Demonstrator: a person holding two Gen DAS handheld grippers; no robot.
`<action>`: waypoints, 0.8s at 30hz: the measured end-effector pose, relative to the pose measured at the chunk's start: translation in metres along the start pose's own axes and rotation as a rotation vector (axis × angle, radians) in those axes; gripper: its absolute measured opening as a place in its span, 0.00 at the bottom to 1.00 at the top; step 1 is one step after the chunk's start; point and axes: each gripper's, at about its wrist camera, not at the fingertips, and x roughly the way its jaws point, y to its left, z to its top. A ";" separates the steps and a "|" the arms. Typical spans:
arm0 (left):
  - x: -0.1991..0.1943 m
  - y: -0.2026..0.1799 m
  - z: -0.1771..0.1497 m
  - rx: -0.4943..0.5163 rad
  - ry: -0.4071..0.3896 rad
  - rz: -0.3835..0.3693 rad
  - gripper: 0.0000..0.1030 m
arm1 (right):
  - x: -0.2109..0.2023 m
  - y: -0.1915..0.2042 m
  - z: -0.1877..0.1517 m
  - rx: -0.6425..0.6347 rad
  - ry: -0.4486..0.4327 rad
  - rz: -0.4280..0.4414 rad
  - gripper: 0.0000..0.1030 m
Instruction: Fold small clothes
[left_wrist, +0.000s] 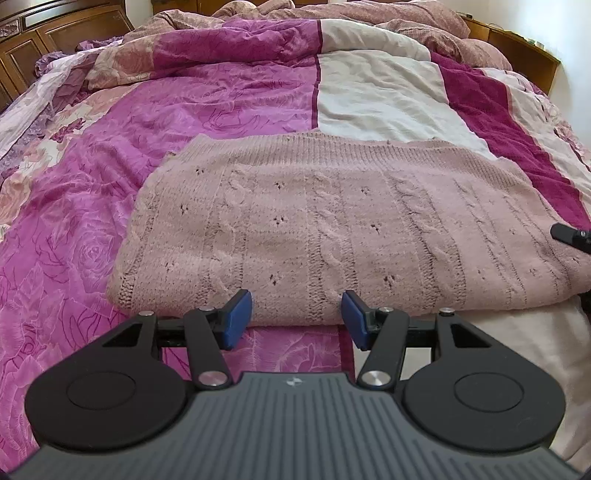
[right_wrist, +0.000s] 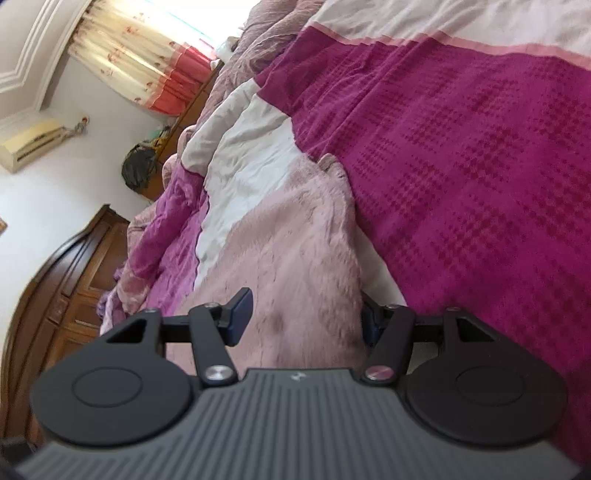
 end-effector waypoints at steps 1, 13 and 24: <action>0.001 0.000 0.000 0.000 0.002 0.002 0.60 | 0.001 -0.001 0.003 0.010 0.000 0.003 0.60; 0.005 -0.001 0.001 0.010 0.011 0.012 0.60 | 0.025 -0.012 0.037 -0.001 0.095 0.064 0.58; 0.005 -0.001 0.001 0.012 0.011 0.015 0.60 | 0.024 -0.007 0.033 -0.023 0.064 0.132 0.25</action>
